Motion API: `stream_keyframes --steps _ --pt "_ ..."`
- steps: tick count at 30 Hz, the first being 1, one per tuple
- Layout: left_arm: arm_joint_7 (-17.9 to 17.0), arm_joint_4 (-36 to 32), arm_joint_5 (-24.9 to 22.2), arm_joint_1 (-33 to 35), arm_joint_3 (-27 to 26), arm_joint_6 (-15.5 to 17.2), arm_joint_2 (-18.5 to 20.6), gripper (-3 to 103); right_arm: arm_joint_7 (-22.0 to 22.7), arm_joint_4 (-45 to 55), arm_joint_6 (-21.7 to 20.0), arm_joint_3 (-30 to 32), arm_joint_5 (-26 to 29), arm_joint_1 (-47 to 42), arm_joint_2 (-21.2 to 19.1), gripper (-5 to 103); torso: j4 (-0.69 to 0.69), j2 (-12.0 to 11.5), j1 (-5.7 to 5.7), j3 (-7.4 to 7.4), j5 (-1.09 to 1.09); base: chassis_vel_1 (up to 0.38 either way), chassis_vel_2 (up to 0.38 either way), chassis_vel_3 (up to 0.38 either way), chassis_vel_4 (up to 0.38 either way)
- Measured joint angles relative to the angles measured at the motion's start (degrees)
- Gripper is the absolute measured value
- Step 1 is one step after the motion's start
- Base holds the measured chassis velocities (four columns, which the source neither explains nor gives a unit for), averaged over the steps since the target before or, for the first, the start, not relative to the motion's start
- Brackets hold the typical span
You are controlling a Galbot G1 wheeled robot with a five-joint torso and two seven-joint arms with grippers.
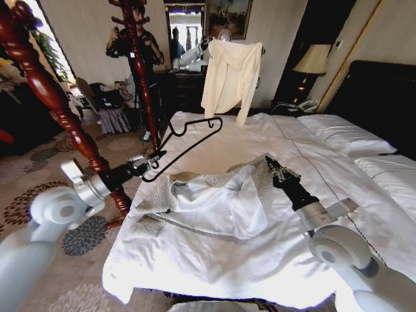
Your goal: Pick up the clothes from the bed and hang them on the clothes hanger.
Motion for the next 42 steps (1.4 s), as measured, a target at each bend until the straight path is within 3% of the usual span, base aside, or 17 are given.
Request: stream_keyframes --steps 4,10,17,24,35,42 --pt "0.6 1.1 -0.6 -0.9 4.3 -0.4 -4.7 2 1.1 -0.6 -0.7 0.4 0.0 0.5 -0.4 1 -0.02 0.0 0.0 0.0 0.0 0.0 0.0 0.0 0.0" --pt "3.5 0.2 0.0 0.9 4.2 -0.3 -4.8 2 2.9 -1.7 -2.0 0.4 -0.2 1.3 -0.6 1 0.0 0.0 0.0 0.0 0.01 0.0 0.0 0.0 0.0" --pt "4.2 -2.2 0.4 4.0 3.1 0.0 -4.4 2 5.7 -3.3 -4.2 0.7 -0.3 3.2 -1.2 1 0.0 0.0 0.0 0.0 0.0 0.0 0.0 0.0 0.0" --pt "6.1 -4.8 6.3 11.7 1.8 0.2 -3.8 2 6.7 -3.7 -5.1 0.9 -0.1 4.6 -0.7 1 0.0 0.0 0.0 0.0 0.0 0.0 0.0 0.0 0.0" --pt "6.2 -3.6 11.9 14.7 4.2 0.1 -5.4 2 5.0 -0.6 -3.2 1.8 0.5 2.8 -0.8 1 0.0 0.0 0.0 0.0 -0.01 0.0 0.0 0.0 0.0" --pt "5.9 0.7 14.5 9.8 10.0 0.1 -6.4 2 1.4 2.9 -0.1 2.1 1.0 0.5 -0.5 1 -0.01 0.0 0.0 0.0 0.0 0.0 0.0 0.0 0.0"
